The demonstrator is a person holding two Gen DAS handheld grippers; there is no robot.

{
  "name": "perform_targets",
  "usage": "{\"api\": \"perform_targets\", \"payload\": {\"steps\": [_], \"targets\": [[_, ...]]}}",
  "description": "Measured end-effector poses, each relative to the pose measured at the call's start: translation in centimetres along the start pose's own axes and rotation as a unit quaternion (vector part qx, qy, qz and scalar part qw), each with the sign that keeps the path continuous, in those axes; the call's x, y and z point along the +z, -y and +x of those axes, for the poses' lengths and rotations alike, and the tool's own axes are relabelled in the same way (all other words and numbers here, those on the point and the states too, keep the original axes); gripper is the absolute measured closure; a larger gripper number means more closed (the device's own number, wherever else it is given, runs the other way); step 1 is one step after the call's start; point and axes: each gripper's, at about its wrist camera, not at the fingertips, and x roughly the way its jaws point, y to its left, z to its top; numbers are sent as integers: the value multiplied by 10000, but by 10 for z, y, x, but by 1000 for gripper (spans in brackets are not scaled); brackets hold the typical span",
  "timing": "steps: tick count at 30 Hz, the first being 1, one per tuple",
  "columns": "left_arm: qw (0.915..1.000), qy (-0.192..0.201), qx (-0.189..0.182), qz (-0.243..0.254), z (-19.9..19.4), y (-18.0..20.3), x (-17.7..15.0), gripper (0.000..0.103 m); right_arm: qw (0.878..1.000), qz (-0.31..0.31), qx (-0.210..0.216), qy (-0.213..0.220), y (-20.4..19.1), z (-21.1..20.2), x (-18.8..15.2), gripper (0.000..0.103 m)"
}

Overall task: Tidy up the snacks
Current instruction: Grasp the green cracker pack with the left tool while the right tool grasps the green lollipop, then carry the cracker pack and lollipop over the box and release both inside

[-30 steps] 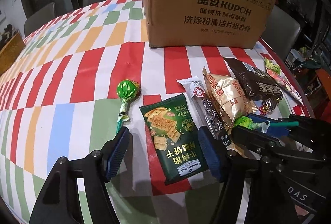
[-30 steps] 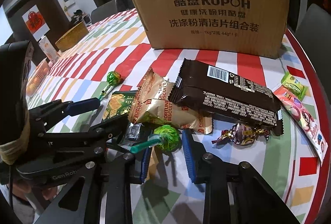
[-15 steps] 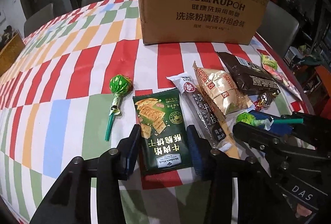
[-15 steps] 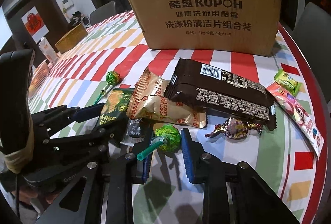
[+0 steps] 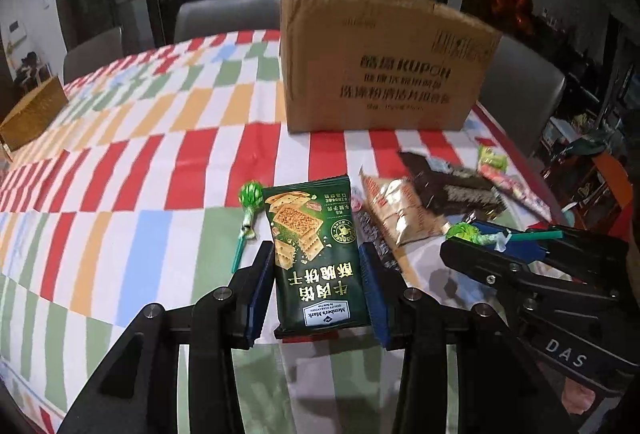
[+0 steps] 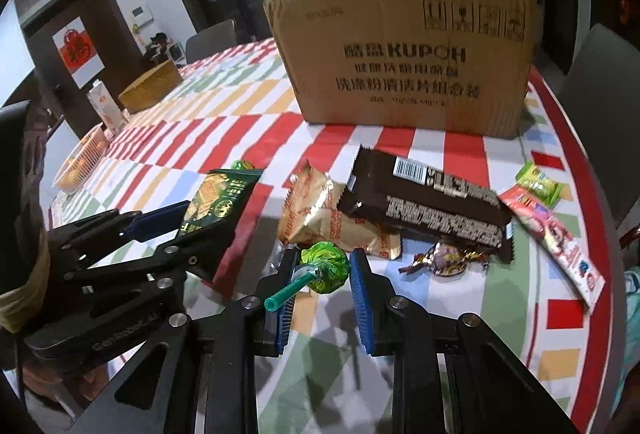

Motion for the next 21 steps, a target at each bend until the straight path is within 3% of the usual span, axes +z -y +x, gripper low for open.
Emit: {"api": "perform_targets", "payload": {"steps": [10, 21], "targets": [[9985, 534, -66, 93, -38, 8, 22, 61, 9990, -114, -26, 433, -2, -33, 14, 75], [9940, 1050, -134, 282, -61, 24, 71, 61, 9938, -278, -224, 1051, 8, -71, 58, 75]]}}
